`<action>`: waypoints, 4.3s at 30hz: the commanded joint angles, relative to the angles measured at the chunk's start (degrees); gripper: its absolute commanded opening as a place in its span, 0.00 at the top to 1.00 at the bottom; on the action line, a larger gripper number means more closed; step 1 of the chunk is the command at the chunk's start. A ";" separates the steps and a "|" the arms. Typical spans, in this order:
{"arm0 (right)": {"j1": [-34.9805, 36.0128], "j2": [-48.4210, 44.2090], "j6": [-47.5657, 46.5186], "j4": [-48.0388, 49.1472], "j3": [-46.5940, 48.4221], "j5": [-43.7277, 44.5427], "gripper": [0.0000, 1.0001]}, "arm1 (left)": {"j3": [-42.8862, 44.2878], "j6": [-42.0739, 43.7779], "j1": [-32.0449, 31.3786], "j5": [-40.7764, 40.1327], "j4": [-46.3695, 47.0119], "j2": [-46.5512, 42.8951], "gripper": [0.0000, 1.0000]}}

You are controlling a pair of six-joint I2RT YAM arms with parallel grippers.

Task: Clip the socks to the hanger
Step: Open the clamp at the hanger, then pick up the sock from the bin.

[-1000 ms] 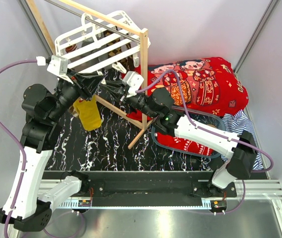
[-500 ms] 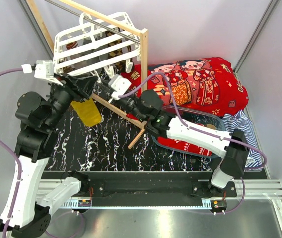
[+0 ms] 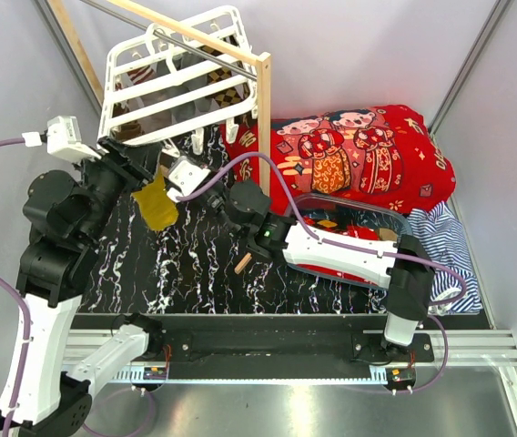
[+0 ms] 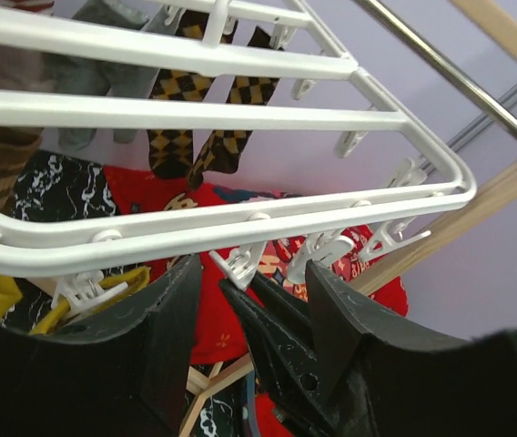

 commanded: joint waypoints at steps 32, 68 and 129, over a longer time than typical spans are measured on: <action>2.30 2.92 -7.84 3.83 3.61 5.83 1.00 | 9.85 -3.15 -6.08 -15.17 -6.81 11.43 0.46; 2.83 -12.71 12.61 -15.58 -12.12 9.62 0.50 | 7.74 6.86 -6.08 -17.46 -2.59 10.46 1.00; -32.59 -5.52 15.71 -63.41 -24.43 -39.43 0.58 | 5.28 24.63 -6.08 -5.86 -7.08 11.60 1.00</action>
